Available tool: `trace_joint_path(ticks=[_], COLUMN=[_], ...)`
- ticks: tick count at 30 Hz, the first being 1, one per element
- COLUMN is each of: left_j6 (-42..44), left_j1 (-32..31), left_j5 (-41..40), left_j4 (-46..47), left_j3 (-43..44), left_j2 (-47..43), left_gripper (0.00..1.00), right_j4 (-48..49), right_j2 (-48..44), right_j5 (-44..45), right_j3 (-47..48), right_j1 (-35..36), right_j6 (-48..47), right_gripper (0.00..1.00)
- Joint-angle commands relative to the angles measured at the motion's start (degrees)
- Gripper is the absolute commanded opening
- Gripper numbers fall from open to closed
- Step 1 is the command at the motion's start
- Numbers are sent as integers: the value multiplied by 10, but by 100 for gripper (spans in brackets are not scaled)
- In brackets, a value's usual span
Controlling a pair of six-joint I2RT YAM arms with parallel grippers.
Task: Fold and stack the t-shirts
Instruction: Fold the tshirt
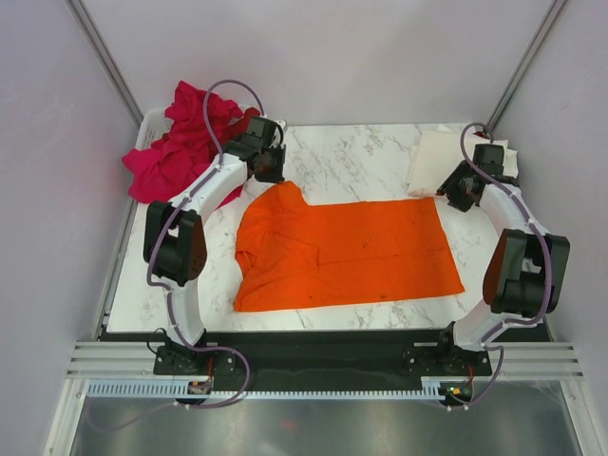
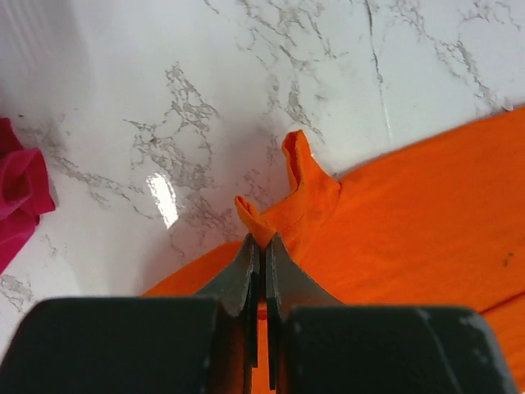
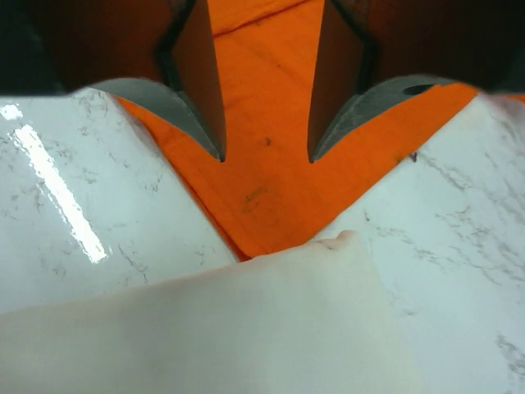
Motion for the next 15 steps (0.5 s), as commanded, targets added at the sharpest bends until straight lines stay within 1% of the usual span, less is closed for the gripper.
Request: trace_joint_path(ticks=[1,6,10,12,15], left_j6=[-7,-7,-8,-7,-6], left_j1=[-13,-18,-18,-18,-18], left_j5=[27,27,30,32,27], left_j4=[-14,-15,-15,-15,-15], left_j3=[-11,-17,-19,-24,-30], left_j2=[-18,-24,-25,-25,-24], left_gripper=[2,2,2,2,2], right_j4=[6,39,55,76,85], right_j2=[40,87,136,153,180], right_j5=[49,52,61,50,65], right_j3=[32,31,54,55,67], right_j1=[12,28,29,29,29], right_j6=[-13,-36,-52,-54,-54], right_gripper=[50,48,48,47,47])
